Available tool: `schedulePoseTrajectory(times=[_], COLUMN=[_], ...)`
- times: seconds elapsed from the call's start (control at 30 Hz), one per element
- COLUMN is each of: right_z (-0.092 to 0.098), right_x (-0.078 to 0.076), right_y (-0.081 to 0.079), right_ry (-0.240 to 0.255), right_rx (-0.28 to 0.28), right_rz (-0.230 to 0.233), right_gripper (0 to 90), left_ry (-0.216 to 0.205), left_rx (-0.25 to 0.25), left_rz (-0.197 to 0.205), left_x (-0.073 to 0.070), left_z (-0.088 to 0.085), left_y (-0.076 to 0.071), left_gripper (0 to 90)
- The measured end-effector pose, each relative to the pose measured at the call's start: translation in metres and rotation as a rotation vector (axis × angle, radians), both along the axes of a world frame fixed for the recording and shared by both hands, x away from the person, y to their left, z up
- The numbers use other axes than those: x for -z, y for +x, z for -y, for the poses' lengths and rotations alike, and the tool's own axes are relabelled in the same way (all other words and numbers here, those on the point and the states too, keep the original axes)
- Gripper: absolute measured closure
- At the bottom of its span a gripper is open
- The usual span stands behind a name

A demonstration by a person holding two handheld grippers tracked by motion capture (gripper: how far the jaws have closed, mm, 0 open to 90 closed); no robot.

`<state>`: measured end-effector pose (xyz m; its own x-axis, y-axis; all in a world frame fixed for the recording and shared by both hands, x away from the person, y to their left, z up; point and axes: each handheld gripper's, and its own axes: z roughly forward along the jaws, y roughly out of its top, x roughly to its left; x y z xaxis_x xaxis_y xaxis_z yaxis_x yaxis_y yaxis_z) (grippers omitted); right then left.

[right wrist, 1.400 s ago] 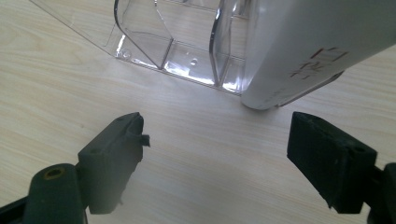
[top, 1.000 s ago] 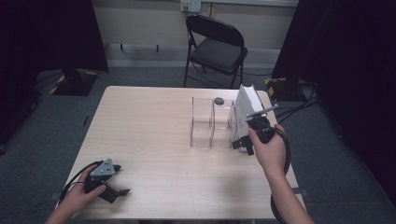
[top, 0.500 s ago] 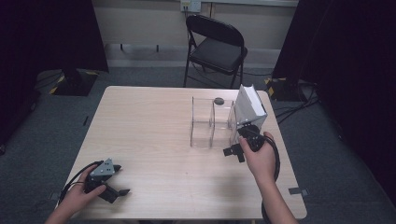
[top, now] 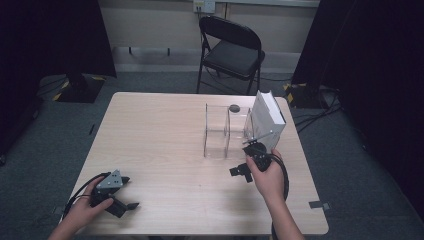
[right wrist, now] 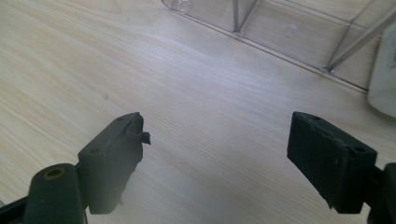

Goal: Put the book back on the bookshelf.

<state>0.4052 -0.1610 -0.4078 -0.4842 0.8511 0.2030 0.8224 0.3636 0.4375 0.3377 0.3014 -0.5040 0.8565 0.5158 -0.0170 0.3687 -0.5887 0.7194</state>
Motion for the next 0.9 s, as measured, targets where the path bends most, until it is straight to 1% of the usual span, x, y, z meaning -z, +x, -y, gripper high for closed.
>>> schedulePoseTrajectory(times=[0.07,0.13,0.17,0.27,0.37,0.43,0.47,0.57,0.6,0.8,0.83,0.9], right_z=[-0.003,-0.006,-0.007,-0.012,-0.016,-0.02,-0.021,-0.025,-0.026,-0.036,-0.037,-0.04], right_x=[0.002,0.006,0.008,0.015,0.021,0.024,0.026,0.03,0.033,0.047,0.05,0.055], right_y=[-0.001,-0.002,-0.002,-0.003,-0.005,-0.006,-0.006,-0.007,-0.007,-0.01,-0.011,-0.012], right_ry=[0.0,0.004,0.011,0.028,0.027,0.015,0.017,0.031,0.026,0.029,0.033,0.026], right_rx=[-0.005,0.001,-0.008,-0.011,-0.021,-0.031,-0.038,-0.03,-0.043,-0.055,-0.069,-0.07], right_rz=[-0.002,-0.009,-0.001,-0.01,-0.019,-0.013,-0.006,-0.02,-0.016,-0.034,-0.03,-0.038], right_gripper=[17.8,17.9,18.1,18.1,18.3,18.4,18.3,18.5,18.6,18.9,18.9,18.9], left_ry=[-0.002,-0.001,0.0,-0.003,-0.002,-0.002,-0.002,0.0,-0.002,-0.001,0.0,-0.001], left_rx=[0.0,-0.001,0.0,-0.001,-0.001,-0.001,-0.001,0.0,-0.001,0.0,0.0,-0.001], left_rz=[-0.002,-0.001,0.0,-0.001,-0.001,-0.001,-0.001,0.0,-0.001,0.0,0.0,-0.001], left_x=[0.0,0.0,0.0,0.0,0.0,0.0,0.0,0.0,0.0,0.0,0.0,0.0], left_z=[0.0,0.0,0.0,0.0,0.0,0.0,0.0,0.0,0.0,0.0,0.0,0.0], left_y=[0.0,0.0,0.0,0.0,0.0,0.0,0.0,0.0,0.0,0.0,0.0,0.0], left_gripper=[0.0,0.0,0.0,0.0,0.0,0.0,0.0,0.0,0.0,0.0,0.0,0.0])
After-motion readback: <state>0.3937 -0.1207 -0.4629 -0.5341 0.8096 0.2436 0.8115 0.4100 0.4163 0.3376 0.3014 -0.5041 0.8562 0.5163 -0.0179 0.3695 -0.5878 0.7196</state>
